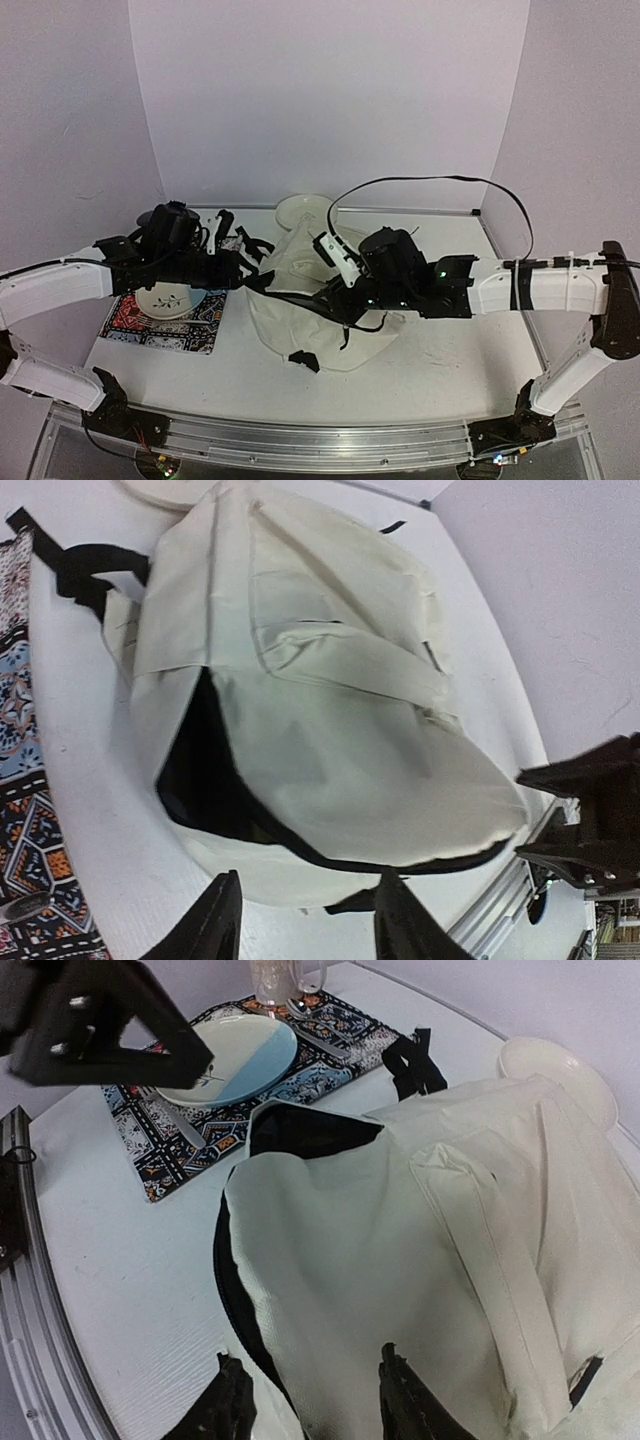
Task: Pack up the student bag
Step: Adjust the student bag at the center of the board, then pick up the largest pocket of the bag from the student bag.
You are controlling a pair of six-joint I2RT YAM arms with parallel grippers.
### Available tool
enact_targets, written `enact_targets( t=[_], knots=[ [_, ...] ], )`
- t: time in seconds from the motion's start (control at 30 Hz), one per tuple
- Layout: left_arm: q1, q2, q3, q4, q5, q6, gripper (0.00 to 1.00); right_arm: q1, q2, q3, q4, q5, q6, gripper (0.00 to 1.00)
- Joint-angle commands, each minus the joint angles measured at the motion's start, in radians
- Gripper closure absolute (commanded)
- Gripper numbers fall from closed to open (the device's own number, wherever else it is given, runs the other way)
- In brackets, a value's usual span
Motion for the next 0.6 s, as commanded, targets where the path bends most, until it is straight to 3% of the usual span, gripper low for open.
enact_targets(
  t=[0.0,0.2,0.57],
  knots=[
    [-0.129,-0.075,-0.044,0.132,-0.074,-0.026,0.46,-0.002,-0.112,-0.014,-0.104,0.051,0.011,0.49],
    [-0.305,-0.044,-0.082,0.18,-0.223,-0.065,0.38,-0.025,-0.226,-0.14,-0.149,0.068,0.051,0.39],
    [-0.569,0.215,-0.014,0.355,-0.398,-0.097,0.31,-0.127,-0.332,-0.314,-0.138,0.002,0.168,0.34]
  ],
)
